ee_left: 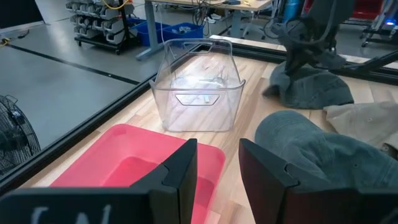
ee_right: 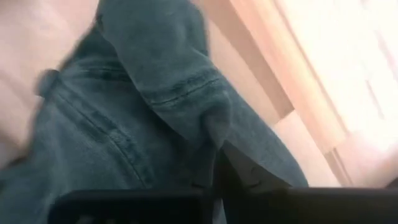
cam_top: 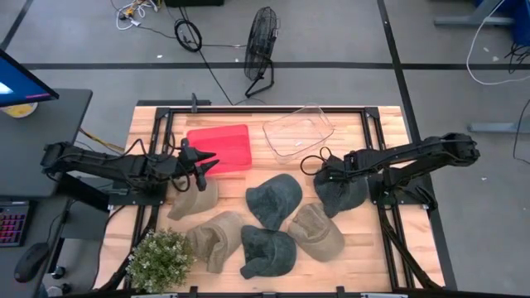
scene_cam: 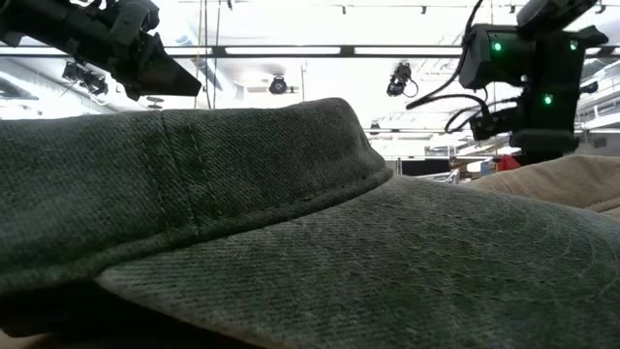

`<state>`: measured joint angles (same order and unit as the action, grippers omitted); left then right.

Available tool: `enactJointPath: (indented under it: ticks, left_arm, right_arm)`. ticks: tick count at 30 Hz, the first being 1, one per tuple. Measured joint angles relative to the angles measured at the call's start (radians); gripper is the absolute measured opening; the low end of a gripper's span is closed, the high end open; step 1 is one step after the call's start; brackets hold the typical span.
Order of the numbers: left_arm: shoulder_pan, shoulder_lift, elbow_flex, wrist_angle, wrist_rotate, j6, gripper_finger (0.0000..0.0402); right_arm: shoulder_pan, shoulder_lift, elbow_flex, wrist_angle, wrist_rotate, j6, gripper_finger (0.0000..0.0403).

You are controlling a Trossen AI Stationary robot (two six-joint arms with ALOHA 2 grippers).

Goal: Pick & Place hat
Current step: Put the top right blue cap into the transparent bin

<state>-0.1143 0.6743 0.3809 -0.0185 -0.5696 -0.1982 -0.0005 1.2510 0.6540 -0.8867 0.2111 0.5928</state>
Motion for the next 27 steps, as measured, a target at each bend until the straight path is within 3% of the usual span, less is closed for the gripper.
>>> enactJointPath:
  ticks: [6, 11, 14, 16, 21, 27]
  left_arm:
    - [0.000, 0.000, 0.000, 0.000, 0.000, 0.000, 0.0122]
    - [0.000, 0.000, 0.000, 0.000, 0.000, 0.000, 0.0122]
    - [0.000, 0.000, 0.000, 0.000, 0.000, 0.000, 0.0122]
    - [0.000, 0.000, 0.000, 0.000, 0.000, 0.000, 0.0122]
    - [0.000, 0.000, 0.000, 0.000, 0.000, 0.000, 0.0122]
    - [0.000, 0.000, 0.000, 0.000, 0.000, 0.000, 0.0122]
  right_arm:
    - [0.027, 0.000, 0.222, -0.153, 0.073, -0.071, 0.0006]
    - [0.022, -0.002, 0.419, -0.193, 0.333, -0.228, 0.0003]
    - [0.002, -0.002, 0.482, -0.084, 0.538, -0.370, 0.0004]
    - [-0.025, -0.002, 0.492, 0.044, 0.606, -0.538, 0.0004]
    - [-0.127, 0.018, 0.474, 0.362, 0.578, -0.861, 0.0004]
    - [-0.251, 0.109, 0.424, 0.571, 0.433, -0.949, 0.0004]
